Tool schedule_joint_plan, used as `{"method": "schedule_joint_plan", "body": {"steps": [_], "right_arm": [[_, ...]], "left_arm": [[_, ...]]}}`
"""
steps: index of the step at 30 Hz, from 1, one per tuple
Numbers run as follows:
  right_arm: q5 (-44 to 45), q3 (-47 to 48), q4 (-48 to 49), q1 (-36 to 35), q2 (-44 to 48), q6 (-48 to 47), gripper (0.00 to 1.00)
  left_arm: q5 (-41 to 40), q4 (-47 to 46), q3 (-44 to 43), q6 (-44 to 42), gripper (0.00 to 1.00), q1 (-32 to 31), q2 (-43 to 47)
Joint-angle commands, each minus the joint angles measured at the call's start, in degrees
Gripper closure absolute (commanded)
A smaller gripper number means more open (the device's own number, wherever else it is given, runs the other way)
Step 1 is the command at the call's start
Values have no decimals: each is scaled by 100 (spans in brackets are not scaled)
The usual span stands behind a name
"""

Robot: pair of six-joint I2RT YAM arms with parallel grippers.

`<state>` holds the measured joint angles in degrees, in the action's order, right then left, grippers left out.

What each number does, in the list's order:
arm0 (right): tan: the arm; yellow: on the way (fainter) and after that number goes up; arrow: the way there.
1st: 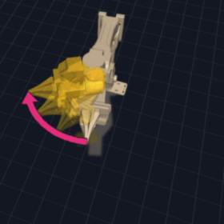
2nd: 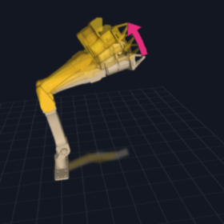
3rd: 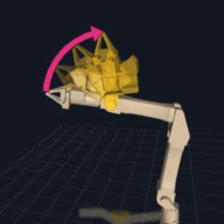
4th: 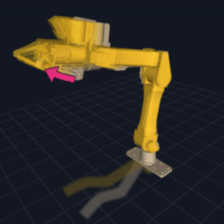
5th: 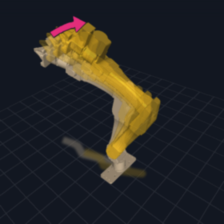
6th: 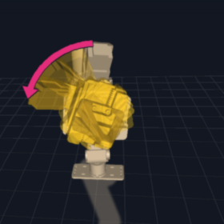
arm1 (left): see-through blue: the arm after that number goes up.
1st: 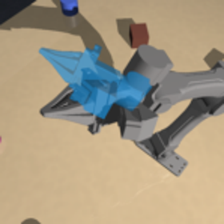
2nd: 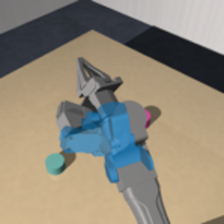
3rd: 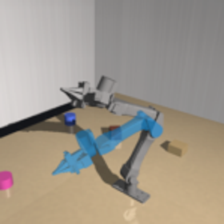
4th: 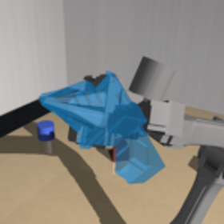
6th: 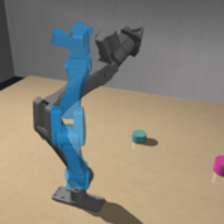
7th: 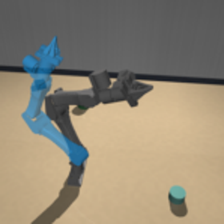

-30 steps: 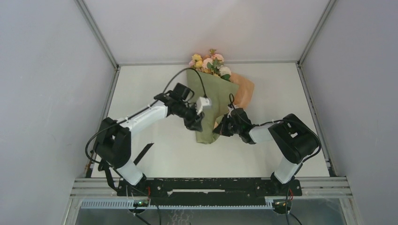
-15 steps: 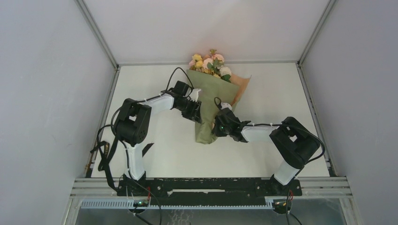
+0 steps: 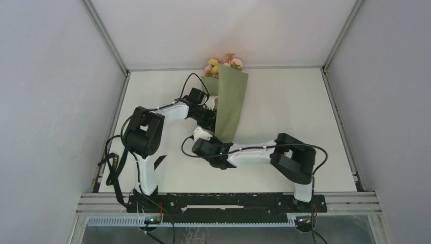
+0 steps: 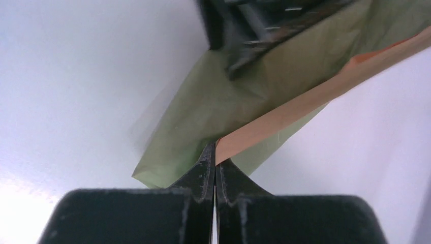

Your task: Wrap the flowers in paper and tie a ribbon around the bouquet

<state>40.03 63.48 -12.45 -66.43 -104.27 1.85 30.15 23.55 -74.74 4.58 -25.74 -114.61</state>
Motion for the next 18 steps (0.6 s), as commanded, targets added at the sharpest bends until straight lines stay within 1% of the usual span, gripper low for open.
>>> {"method": "schedule_joint_plan", "body": {"steps": [1, 6, 10, 15, 18], "right_arm": [[886, 346, -197, -318, -775, -1250, 100], [438, 402, -248, -405, -1119, -1193, 100], [204, 408, -337, -349, -1279, -1048, 100], [74, 405, -405, -308, -1406, -914, 100], [41, 407, -438, -304, -1430, -848, 100]], "left_arm": [[-131, -91, 186, -104, 60, -37, -194], [-50, -69, 218, -267, 59, 107, 116], [102, -30, 160, -352, 54, 409, 507], [512, -27, 77, -353, 45, 1086, 1085], [875, -284, 106, -28, 39, 1626, 1429]]}}
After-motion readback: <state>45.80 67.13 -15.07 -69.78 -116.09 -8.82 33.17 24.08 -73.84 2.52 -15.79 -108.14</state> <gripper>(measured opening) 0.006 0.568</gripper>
